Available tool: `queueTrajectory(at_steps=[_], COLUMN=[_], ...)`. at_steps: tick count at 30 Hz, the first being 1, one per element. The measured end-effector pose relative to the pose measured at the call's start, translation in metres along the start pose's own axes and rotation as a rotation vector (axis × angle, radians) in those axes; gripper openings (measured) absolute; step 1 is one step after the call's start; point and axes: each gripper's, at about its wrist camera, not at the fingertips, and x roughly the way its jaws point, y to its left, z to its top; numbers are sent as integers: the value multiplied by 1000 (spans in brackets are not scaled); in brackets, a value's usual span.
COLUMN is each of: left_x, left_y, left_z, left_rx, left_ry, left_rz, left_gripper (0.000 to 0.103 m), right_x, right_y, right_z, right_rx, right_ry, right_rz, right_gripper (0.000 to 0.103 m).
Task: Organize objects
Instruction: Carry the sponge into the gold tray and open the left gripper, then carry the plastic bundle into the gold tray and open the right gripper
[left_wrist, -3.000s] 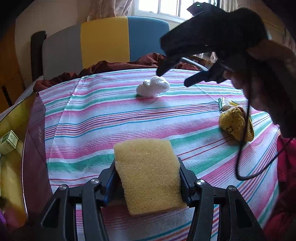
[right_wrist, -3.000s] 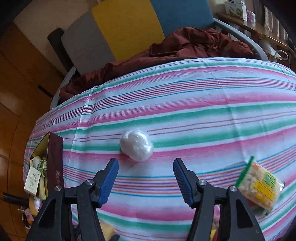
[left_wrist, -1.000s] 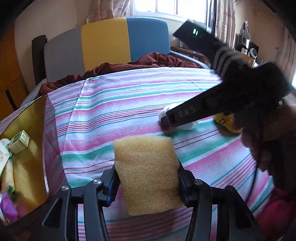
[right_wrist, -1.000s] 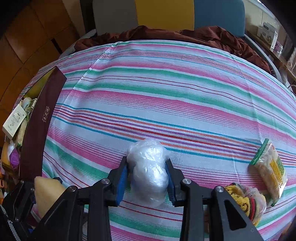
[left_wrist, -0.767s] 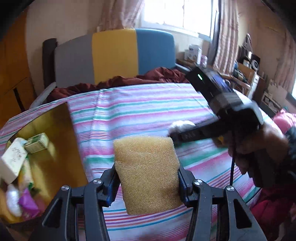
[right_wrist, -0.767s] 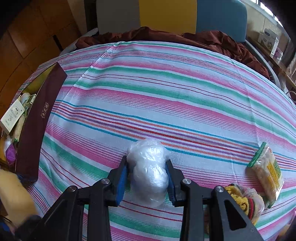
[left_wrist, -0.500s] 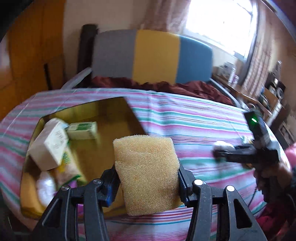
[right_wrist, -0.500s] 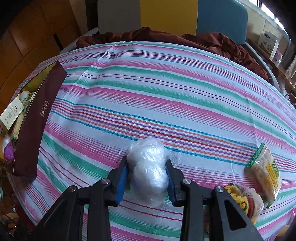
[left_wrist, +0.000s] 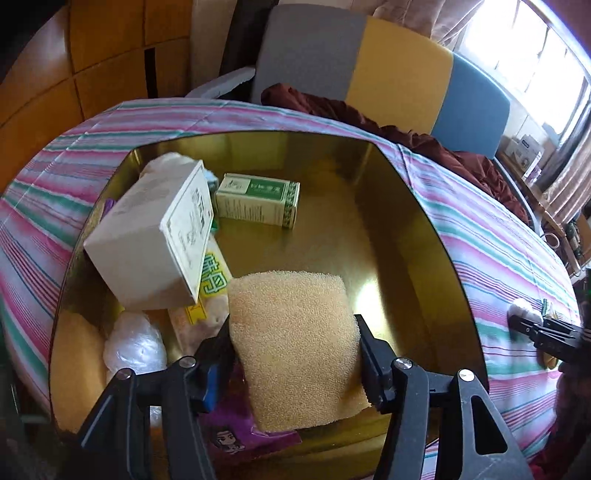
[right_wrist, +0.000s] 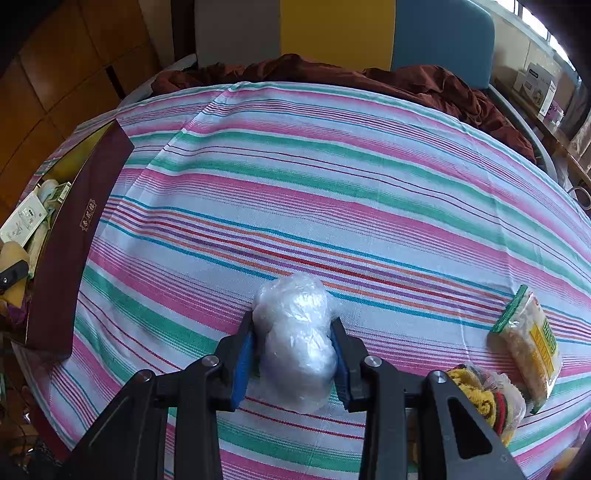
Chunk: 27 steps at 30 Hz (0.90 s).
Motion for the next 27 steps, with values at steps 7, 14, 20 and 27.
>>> queueTrajectory(at_steps=[7, 14, 20, 27], left_x=[-7, -36, -62, -79], left_y=[4, 14, 33, 44], left_z=[-9, -21, -25, -33], left_rx=[13, 23, -10, 5], left_ry=[-18, -100, -162, -203], left_rz=[10, 42, 57, 91], left_gripper=[80, 79, 79, 79], right_x=[0, -2, -6, -46], right_y=[0, 0, 2, 46], right_z=[0, -3, -2, 17], right_rx=[-2, -1, 52, 41], right_ry=[-2, -5, 20, -71], right_rz=[-1, -9, -27, 52], right_gripper=[37, 36, 36, 36])
